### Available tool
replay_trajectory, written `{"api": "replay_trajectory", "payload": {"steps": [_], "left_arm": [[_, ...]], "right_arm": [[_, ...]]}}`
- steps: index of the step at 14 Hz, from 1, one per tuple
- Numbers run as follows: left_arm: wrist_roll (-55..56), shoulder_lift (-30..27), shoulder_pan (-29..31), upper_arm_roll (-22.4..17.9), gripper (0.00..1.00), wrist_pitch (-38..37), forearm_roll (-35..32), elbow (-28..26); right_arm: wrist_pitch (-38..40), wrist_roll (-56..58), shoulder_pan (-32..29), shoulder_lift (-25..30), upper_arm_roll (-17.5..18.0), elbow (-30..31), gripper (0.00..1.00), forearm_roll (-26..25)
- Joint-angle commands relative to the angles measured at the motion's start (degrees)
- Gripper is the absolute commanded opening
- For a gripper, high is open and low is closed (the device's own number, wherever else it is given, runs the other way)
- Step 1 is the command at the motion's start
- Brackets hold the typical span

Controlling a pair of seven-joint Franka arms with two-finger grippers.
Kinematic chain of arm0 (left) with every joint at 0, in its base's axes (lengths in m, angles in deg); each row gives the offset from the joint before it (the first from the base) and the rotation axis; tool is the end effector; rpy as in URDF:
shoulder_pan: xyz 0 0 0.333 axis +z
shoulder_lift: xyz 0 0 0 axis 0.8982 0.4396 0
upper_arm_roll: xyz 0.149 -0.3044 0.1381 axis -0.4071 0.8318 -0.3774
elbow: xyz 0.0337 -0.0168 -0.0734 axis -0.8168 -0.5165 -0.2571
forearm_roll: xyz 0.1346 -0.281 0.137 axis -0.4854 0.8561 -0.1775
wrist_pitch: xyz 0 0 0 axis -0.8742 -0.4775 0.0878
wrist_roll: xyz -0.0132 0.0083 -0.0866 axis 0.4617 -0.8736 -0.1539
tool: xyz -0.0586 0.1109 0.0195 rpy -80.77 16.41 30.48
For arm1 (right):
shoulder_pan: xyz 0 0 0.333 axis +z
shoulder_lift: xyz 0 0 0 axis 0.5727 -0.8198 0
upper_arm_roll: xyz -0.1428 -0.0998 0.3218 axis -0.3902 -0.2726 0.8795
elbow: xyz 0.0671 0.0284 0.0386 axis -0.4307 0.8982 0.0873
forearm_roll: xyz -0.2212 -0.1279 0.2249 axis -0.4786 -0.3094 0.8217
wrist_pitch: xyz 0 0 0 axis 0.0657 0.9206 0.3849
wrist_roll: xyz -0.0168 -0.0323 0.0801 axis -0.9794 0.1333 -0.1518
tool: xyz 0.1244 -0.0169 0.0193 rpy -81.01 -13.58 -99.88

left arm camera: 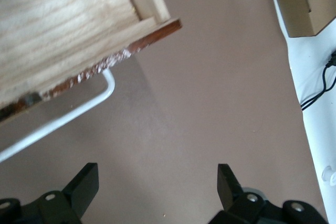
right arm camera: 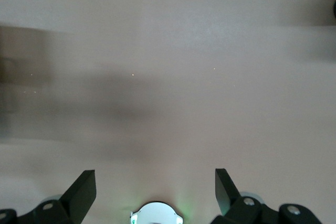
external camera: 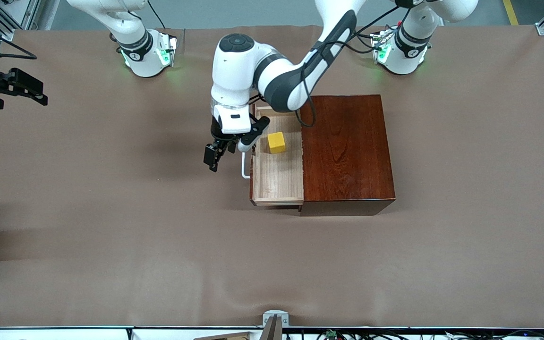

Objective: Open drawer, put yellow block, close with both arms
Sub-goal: 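Push the drawer shut with the left gripper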

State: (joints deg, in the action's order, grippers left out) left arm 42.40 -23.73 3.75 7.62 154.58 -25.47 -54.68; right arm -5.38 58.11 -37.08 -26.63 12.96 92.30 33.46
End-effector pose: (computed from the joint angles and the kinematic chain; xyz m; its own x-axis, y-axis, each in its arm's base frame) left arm 0.4548 -0.6382 0.4206 0.4689 0.8820 -0.0471 0.8013 -0.4024 0.4427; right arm 0.4643 0.0019 0.6814 0.9901 0.0865 -0.1104 0.0865 -0.9962 -0.0044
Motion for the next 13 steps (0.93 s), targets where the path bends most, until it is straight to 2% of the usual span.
{"api": "replay_trajectory", "payload": {"steps": [1, 5, 13], "left_arm": [[7.94, 2.91, -2.14, -1.34, 1.0, 2.48, -1.12, 2.48], [11.82, 6.61, -2.41, -0.99, 1.0, 1.08, -1.03, 2.22], [11.29, 7.32, -1.8, -0.73, 1.0, -8.59, 0.37, 2.04]], "right_arm": [[0.94, 0.67, -0.93, -0.03, 0.6, -0.81, 1.0, -0.41], [1.56, 0.59, -0.93, -0.03, 0.6, -0.81, 1.0, -0.41], [1.65, 0.59, -0.85, -0.03, 0.6, -0.72, 1.0, -0.32]]}}
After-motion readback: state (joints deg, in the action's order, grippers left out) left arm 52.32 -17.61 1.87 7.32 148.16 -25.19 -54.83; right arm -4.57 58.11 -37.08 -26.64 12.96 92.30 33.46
